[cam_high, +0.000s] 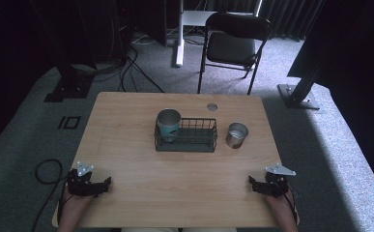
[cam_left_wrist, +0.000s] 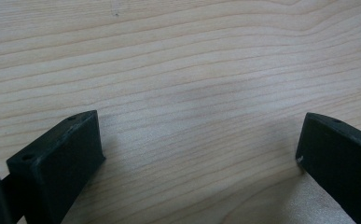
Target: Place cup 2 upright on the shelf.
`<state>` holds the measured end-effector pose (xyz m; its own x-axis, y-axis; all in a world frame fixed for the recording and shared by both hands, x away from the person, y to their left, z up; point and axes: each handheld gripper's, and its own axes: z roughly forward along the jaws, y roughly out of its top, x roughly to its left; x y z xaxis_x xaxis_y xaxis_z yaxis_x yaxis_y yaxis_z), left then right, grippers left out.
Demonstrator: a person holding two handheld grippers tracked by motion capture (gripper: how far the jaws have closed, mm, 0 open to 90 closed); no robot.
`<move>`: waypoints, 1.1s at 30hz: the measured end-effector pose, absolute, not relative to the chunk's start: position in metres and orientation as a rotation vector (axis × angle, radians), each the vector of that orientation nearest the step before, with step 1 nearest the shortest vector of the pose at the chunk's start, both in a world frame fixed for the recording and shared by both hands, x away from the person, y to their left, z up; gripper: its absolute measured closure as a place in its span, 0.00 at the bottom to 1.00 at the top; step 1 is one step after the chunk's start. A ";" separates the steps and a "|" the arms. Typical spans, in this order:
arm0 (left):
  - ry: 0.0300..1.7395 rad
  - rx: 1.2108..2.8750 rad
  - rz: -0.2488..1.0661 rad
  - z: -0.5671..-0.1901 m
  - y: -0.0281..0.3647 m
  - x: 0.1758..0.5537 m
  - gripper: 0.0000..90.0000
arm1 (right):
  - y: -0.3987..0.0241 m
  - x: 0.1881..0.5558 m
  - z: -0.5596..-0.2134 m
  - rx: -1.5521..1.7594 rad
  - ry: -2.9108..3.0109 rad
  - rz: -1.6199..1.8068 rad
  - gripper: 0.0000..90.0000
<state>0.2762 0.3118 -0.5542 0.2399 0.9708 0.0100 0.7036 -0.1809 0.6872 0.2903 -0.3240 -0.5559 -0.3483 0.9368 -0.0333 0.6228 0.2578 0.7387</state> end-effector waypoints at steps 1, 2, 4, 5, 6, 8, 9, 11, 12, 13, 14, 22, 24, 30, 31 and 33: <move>1.526 1.956 0.619 -0.554 0.312 0.276 0.01 | -0.324 0.289 -0.556 1.390 2.052 0.863 0.16; 1.525 1.956 0.618 -0.554 0.312 0.276 0.01 | -0.325 0.287 -0.555 1.355 2.033 0.837 0.16; 1.525 1.956 0.618 -0.554 0.312 0.276 0.01 | -0.329 0.285 -0.555 1.367 1.988 0.813 0.16; 1.525 1.957 0.618 -0.554 0.312 0.276 0.01 | -0.329 0.285 -0.555 1.367 1.988 0.813 0.16; 1.525 1.956 0.618 -0.554 0.312 0.276 0.01 | -0.332 0.285 -0.555 1.381 1.981 0.808 0.16; 1.525 1.956 0.618 -0.554 0.312 0.276 0.01 | -0.339 0.286 -0.555 1.446 1.972 0.850 0.16; 1.525 1.956 0.618 -0.554 0.312 0.276 0.01 | -0.344 0.288 -0.555 1.492 1.981 0.872 0.16; 1.526 1.956 0.618 -0.554 0.312 0.276 0.01 | -0.346 0.288 -0.554 1.506 1.976 0.881 0.16; 1.525 1.956 0.618 -0.554 0.312 0.276 0.01 | -0.347 0.288 -0.553 1.519 1.974 0.889 0.16; 1.525 1.956 0.618 -0.554 0.312 0.276 0.01 | -0.349 0.289 -0.552 1.544 1.969 0.909 0.16; 1.525 1.956 0.618 -0.554 0.312 0.276 0.01 | -0.349 0.289 -0.552 1.544 1.969 0.909 0.16; 1.525 1.956 0.618 -0.554 0.312 0.276 0.01 | -0.347 0.297 -0.550 1.590 2.014 0.948 0.16; 1.525 1.956 0.618 -0.554 0.312 0.276 0.01 | -0.346 0.298 -0.550 1.589 2.022 0.953 0.16; 1.525 1.956 0.618 -0.554 0.312 0.276 0.01 | -0.336 0.306 -0.549 1.573 2.060 0.961 0.16; 1.525 1.956 0.618 -0.554 0.312 0.276 0.01 | -0.334 0.307 -0.549 1.571 2.063 0.961 0.16; 1.525 1.956 0.618 -0.554 0.312 0.276 0.01 | -0.332 0.309 -0.549 1.562 2.071 0.955 0.16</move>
<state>0.2763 0.3118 -0.5543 0.2401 0.9707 0.0096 0.7035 -0.1808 0.6873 0.3091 -0.3319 -0.5490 -0.3133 0.9443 0.1004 0.6897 0.1536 0.7076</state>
